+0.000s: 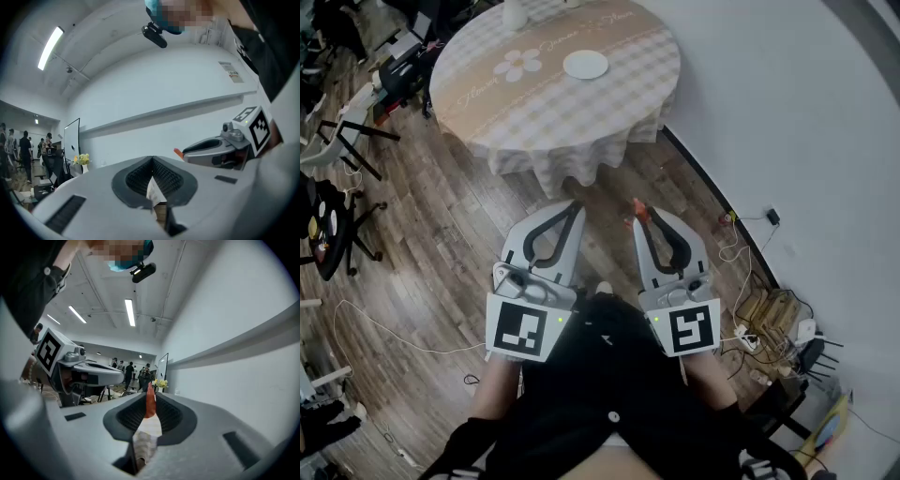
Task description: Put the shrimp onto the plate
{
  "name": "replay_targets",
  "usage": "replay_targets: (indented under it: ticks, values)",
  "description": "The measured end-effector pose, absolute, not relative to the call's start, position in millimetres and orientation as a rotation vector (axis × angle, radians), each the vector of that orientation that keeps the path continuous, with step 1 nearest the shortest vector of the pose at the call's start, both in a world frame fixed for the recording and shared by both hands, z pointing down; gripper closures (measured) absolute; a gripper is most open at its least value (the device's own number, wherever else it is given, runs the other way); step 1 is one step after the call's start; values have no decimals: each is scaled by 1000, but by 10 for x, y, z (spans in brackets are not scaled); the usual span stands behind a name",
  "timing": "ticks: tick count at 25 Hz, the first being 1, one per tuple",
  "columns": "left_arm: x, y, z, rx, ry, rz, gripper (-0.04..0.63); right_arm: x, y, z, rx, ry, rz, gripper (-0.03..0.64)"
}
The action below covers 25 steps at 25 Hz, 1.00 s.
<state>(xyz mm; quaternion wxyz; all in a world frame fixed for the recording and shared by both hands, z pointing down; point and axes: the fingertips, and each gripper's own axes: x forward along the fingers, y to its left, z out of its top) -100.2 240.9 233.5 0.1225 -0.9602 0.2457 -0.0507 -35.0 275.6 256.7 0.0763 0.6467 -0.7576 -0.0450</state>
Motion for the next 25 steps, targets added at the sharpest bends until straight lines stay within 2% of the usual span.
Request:
replay_targets:
  ticks: [25]
  values:
    - [-913,2511,2385,-2804,841,-182,594,-130,2813,2509,1924,-2346,-149,568]
